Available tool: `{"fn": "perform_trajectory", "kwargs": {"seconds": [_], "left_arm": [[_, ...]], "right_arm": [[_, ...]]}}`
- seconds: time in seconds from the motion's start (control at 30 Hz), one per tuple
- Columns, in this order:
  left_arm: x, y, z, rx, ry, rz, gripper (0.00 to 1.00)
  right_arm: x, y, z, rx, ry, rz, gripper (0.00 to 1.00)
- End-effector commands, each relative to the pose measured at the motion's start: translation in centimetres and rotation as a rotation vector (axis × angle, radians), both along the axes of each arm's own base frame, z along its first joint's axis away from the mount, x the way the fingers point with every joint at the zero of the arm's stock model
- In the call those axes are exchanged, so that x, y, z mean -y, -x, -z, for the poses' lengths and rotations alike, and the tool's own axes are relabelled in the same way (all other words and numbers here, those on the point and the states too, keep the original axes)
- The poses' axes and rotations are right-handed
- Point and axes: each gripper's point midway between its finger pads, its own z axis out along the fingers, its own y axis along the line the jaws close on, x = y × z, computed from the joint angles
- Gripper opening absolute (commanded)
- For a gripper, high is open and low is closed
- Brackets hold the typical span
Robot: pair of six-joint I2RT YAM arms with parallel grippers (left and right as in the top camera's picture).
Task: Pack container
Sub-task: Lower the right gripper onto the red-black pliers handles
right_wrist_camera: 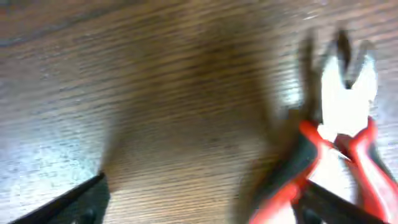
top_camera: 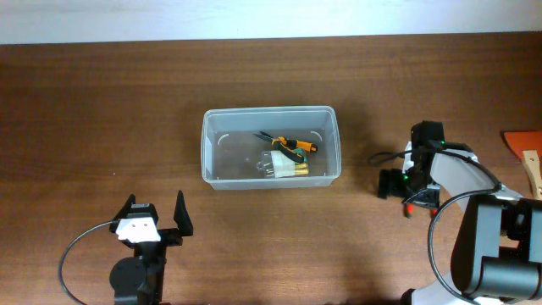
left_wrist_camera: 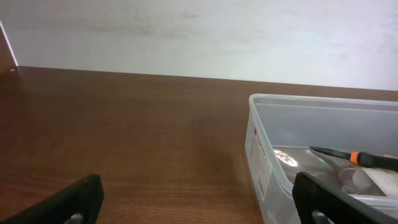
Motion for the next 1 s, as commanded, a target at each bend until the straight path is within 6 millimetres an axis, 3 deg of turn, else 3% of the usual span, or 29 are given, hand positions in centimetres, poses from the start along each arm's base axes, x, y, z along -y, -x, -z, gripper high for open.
{"fn": "perform_trajectory", "kwargs": {"seconds": [0.0, 0.17, 0.4, 0.7, 0.8, 0.97], "left_arm": [[0.1, 0.0, 0.3, -0.01, 0.002, 0.002, 0.99], [0.1, 0.0, 0.3, -0.01, 0.002, 0.001, 0.99], [0.1, 0.0, 0.3, -0.01, 0.002, 0.001, 0.99], [0.1, 0.0, 0.3, -0.01, 0.002, 0.001, 0.99], [0.1, 0.0, 0.3, -0.01, 0.002, 0.001, 0.99], [0.1, 0.0, 0.3, -0.01, 0.002, 0.001, 0.99]], "right_arm": [[0.4, 1.0, 1.2, -0.053, 0.009, 0.024, 0.81], [1.7, 1.6, 1.2, -0.064, 0.006, 0.073, 0.68], [3.5, 2.5, 1.2, -0.083, 0.0, 0.132, 0.59], [3.5, 2.6, 1.2, -0.085, 0.002, 0.114, 0.45], [3.5, 2.6, 1.2, -0.085, 0.002, 0.114, 0.33], [3.5, 2.6, 1.2, -0.085, 0.002, 0.113, 0.24]]}}
